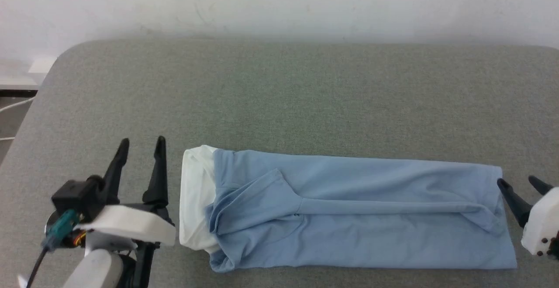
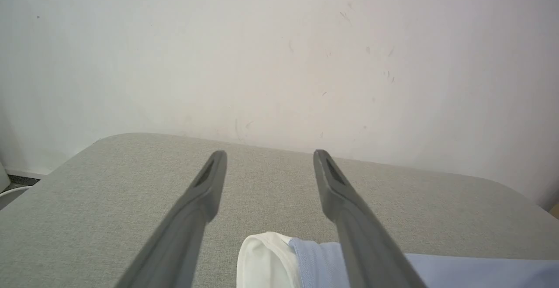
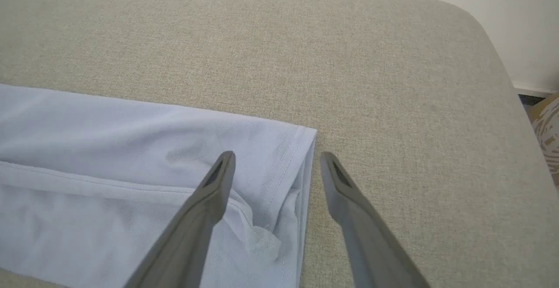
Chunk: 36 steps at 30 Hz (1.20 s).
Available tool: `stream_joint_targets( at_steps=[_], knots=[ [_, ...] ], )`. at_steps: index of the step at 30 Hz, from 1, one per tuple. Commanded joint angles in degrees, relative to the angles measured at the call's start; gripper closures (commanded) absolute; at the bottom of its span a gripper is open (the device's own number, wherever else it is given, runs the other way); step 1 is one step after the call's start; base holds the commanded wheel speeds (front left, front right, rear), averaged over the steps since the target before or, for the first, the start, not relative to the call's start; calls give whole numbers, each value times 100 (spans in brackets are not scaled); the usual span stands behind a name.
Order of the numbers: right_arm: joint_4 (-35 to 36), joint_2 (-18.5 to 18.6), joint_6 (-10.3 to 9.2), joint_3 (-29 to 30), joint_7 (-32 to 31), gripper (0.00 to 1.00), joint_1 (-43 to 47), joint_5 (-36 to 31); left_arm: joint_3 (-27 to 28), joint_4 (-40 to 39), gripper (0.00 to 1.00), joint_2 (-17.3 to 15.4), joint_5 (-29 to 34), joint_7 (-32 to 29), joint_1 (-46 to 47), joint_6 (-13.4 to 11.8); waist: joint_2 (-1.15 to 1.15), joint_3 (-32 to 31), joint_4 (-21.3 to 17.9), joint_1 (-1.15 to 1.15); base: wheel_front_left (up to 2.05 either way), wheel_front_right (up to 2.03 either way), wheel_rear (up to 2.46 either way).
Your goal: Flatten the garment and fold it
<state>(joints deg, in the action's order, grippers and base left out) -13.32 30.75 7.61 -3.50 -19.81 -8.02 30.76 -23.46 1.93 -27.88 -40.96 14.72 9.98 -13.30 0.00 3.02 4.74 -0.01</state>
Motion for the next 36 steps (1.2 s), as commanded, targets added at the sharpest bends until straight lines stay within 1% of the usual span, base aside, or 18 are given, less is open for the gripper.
stream_joint_targets(
  at_steps=[1, 4, 8, 9, 12, 14, 18, 22, 26, 30, 31, 32, 33, 36],
  knots=[
    [18, -358, -12, 441, -130, 0, 183, -181, 443, -254, 0, 275, 411, 25, -348, -21, 0, 3, 15, 1, 0, 0, 0],
    [13, -923, -12, 1117, -337, 0, 315, -502, 1083, -568, 0, 717, 961, 26, -719, 49, 0, 8, 29, 1, 0, 0, 0],
    [-7, -1639, -12, 1734, -539, 0, 347, -990, 1677, -820, 0, 1229, 1685, 27, -1020, 251, 0, 50, 56, 1, 0, 0, 0],
    [-7, -1639, -12, 1734, -539, 0, 347, -990, 1677, -820, 0, 1229, 1685, 27, -1020, 251, 0, 50, 56, 1, 0, 0, 0],
    [-101, -2057, -12, 2086, -659, 0, 275, -1265, 1963, -840, 0, 1533, 2063, 27, -1122, 466, 0, 108, 80, 1, 0, 0, 0],
    [-216, -2241, -12, 2282, -698, 0, 189, -1439, 2155, -841, 0, 1725, 2215, 27, -1139, 609, 0, 163, 94, 1, 0, 0, 0],
    [-530, -2439, -12, 2576, -684, 0, 18, -1827, 2360, -777, 0, 1982, 2523, 28, -1141, 938, 0, 264, 162, 1, 0, 0, 0],
    [-847, -2505, -12, 2776, -594, 0, -65, -2156, 2533, -711, 0, 2184, 2710, 28, -1105, 1182, 0, 382, 256, 1, 0, 0, 0],
    [-1216, -2571, -12, 2990, -522, 0, -113, -2424, 2647, -647, 0, 2321, 2849, 28, -1058, 1362, 0, 502, 340, 1, 0, 0, 0],
    [-1557, -2663, -12, 2923, -508, 0, -146, -2384, 2738, -586, 0, 2411, 2932, 28, -1012, 1490, 0, 576, 381, 1, 0, 0, 0],
    [-1638, -2678, -12, 2861, -535, 9, -140, -2339, 2754, -572, 0, 2426, 2950, 28, -1000, 1515, 0, 586, 388, 1, 0, 0, 0],
    [-1705, -2691, -12, 2786, -562, 70, -135, -2273, 2768, -557, 0, 2439, 2966, 28, -987, 1538, 0, 589, 393, 1, 0, 0, 0],
    [-1759, -2703, -12, 2685, -598, 100, -126, -2177, 2782, -542, 0, 2450, 2980, 28, -976, 1559, 0, 585, 396, 1, 0, 0, 0],
    [-1794, -2720, -12, 2338, -718, 100, -62, -1817, 2832, -460, 0, 2473, 2980, 28, -970, 1609, 0, 503, 371, 1, 0, 0, 0]
  ],
)
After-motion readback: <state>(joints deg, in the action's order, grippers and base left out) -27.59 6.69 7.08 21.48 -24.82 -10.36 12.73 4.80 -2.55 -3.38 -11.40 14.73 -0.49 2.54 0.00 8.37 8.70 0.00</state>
